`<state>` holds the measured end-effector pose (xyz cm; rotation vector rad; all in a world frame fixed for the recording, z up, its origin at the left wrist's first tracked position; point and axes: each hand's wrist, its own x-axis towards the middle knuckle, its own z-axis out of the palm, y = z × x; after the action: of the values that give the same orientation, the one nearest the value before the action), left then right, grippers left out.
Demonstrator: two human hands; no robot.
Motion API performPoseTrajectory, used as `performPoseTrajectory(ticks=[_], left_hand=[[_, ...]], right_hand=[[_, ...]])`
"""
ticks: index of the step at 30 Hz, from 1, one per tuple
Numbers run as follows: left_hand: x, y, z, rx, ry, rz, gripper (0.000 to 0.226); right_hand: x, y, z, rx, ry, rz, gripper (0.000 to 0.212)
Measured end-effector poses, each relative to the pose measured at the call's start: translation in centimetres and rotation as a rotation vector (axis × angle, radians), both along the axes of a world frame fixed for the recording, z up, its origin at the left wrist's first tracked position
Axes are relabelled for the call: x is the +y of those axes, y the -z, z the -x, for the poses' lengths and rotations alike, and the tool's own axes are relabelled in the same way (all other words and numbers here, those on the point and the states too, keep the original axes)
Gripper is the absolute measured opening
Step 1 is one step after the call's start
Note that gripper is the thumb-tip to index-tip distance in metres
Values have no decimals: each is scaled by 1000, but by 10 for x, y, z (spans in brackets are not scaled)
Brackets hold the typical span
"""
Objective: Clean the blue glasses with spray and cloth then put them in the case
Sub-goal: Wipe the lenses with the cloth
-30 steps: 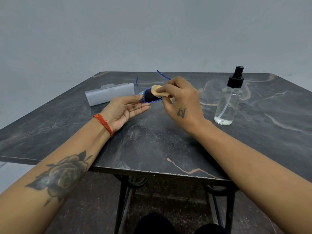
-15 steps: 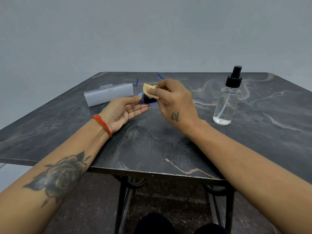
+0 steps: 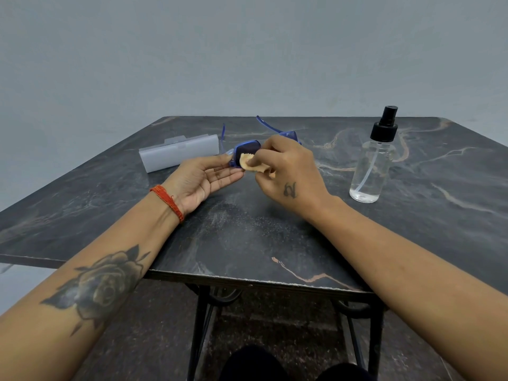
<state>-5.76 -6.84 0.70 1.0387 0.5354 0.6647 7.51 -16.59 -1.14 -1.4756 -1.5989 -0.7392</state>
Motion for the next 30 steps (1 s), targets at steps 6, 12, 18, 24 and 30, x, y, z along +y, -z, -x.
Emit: performPoseTrajectory(ticks=[6,12,18,24,30], left_hand=[[-1,-2,1,-8,-9,-2,9],[-2,-2,0,1,-4,2,8],[1,0,0,-17,5,14,14],[0,1,1,-8,16,5,21],[1,0,1,2,6,22,10]], right_hand=[[1,-1,-5,216,45,-107,13],[4,-3,1,241,-1,-138,17],[4,0,8,122,-28,-103,21],[5,4,6,64,-81,-42,17],[2,5,2,143,-73,-21,15]])
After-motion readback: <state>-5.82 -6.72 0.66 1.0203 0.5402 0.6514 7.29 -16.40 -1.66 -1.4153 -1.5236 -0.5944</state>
